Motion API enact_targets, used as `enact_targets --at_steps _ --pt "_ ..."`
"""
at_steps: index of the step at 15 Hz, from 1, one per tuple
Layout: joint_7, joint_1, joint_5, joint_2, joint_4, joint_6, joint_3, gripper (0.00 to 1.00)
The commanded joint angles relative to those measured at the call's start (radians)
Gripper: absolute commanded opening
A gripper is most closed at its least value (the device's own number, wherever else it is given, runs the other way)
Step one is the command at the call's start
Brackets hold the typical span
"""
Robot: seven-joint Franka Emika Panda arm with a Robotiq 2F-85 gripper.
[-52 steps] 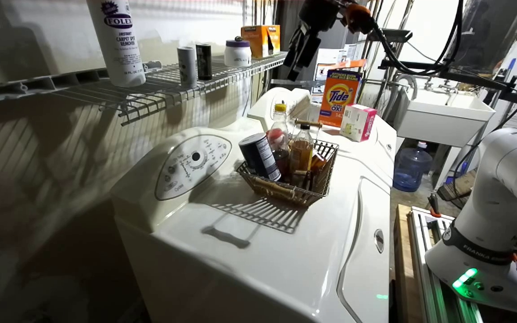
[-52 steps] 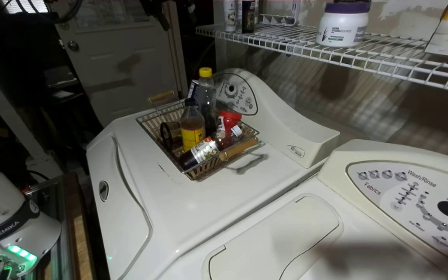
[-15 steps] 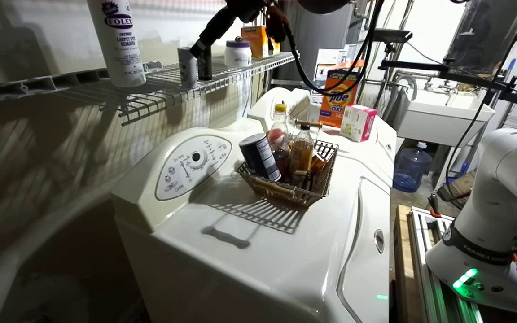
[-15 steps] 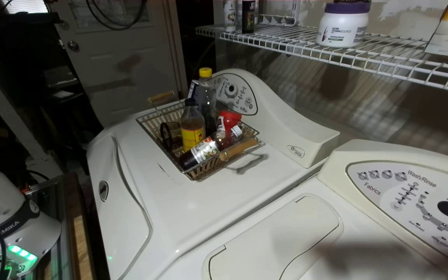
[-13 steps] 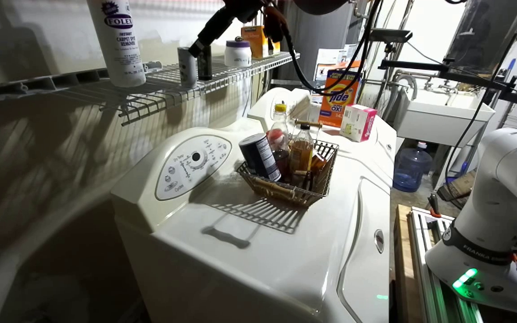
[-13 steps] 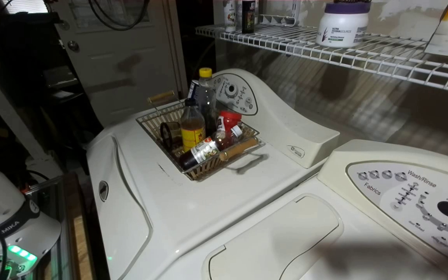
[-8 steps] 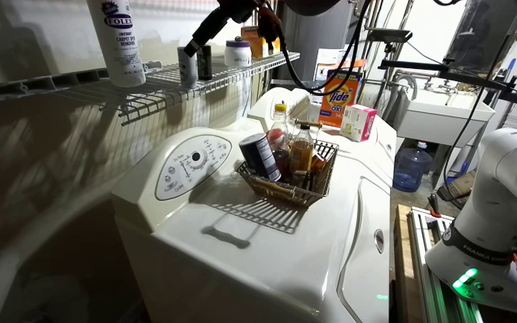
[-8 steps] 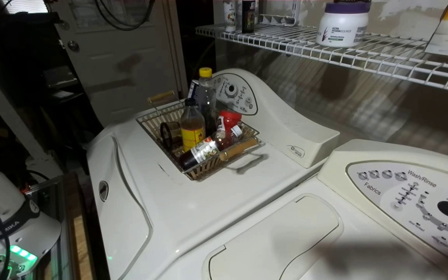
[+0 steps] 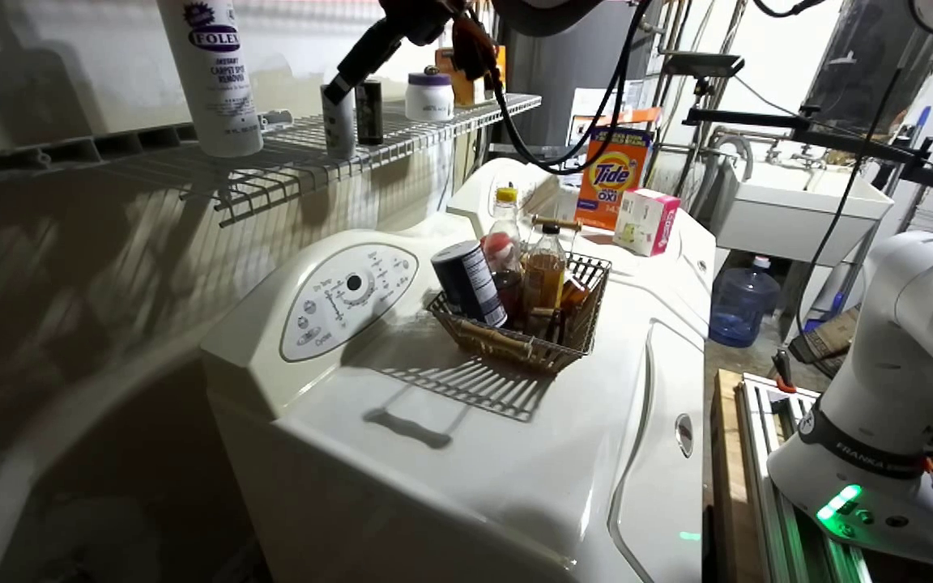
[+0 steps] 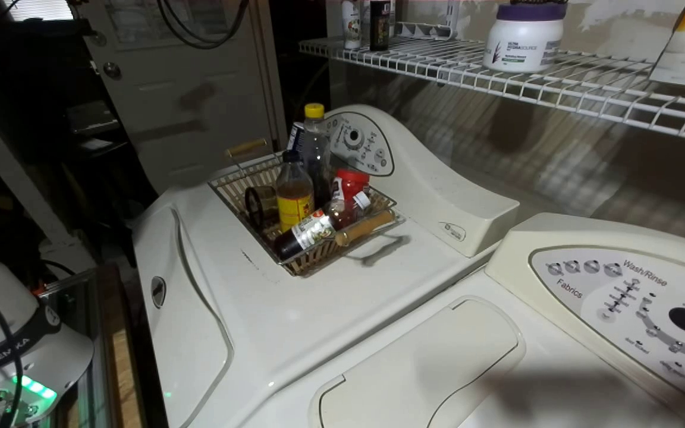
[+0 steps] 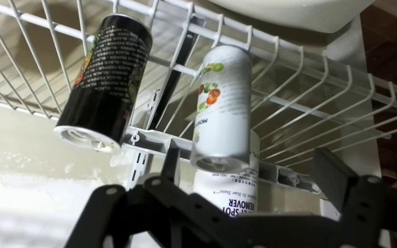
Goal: Remove the small white container from the bottom shelf and put it in the basket.
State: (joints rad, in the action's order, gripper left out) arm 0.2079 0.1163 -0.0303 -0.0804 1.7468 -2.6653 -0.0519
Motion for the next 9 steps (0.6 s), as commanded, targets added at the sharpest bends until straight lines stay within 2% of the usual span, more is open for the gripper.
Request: enact_targets --at_steps 1,2,3,9 --pt "-0.044 -0.012 -0.042 -0.036 -0.051 0.011 -0.008 0.90" --pt "-0.048 -0.013 -0.044 -0.039 -0.054 0.011 -0.008 0.75" --pt "-0.050 -0.013 -0.045 -0.042 -0.057 0.012 -0.007 0.71" --pt "-0.061 -0.016 -0.049 -0.058 -0.072 0.010 -0.005 0.27"
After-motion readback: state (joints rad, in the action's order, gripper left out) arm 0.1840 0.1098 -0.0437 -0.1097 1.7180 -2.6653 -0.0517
